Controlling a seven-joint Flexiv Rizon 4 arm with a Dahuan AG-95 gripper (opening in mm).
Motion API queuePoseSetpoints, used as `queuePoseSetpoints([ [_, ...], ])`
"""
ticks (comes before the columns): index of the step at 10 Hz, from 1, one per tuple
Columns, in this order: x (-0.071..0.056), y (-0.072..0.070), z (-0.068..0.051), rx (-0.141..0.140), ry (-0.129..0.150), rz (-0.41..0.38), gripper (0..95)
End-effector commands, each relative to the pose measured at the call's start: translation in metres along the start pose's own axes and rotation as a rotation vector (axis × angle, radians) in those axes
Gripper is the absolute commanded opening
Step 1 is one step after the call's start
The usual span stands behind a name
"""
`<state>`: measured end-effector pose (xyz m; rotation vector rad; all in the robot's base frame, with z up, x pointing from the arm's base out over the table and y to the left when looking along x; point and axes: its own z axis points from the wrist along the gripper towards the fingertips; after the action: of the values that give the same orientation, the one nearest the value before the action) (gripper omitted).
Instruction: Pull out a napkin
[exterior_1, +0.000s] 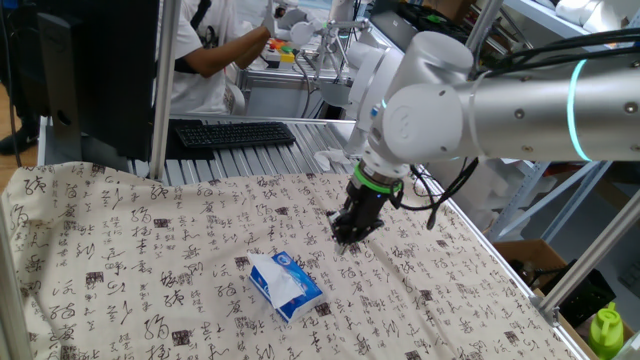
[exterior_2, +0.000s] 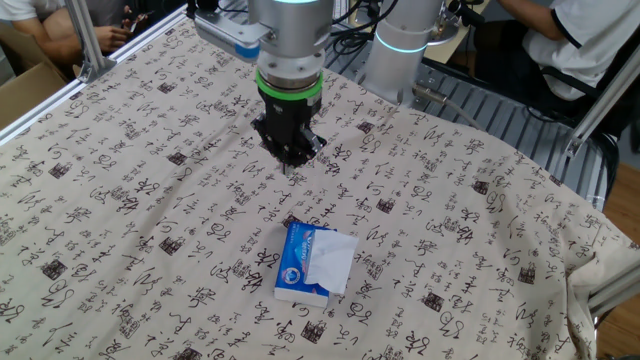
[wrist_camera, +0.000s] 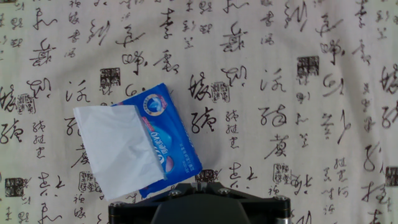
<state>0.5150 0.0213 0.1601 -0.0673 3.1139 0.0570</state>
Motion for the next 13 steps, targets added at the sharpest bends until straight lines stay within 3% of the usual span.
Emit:
queuePoseSetpoints([
  [1,-0.005,0.008,0.003,0.019,0.001,-0.056,0.0],
  [2,-0.006,0.010,0.003,0.025,0.002,-0.069,0.0],
  [3,-0.009,0.015,0.004,0.067,0.006,-0.115,0.0],
  [7,-0.014,0.030,0.006,0.174,-0.009,-0.173,0.0],
  [9,-0.016,0.039,0.010,0.254,-0.042,-0.203,0.0],
  [10,-0.017,0.043,0.012,0.276,-0.049,-0.206,0.0],
  [13,-0.018,0.059,0.022,0.301,-0.075,-0.194,0.0],
])
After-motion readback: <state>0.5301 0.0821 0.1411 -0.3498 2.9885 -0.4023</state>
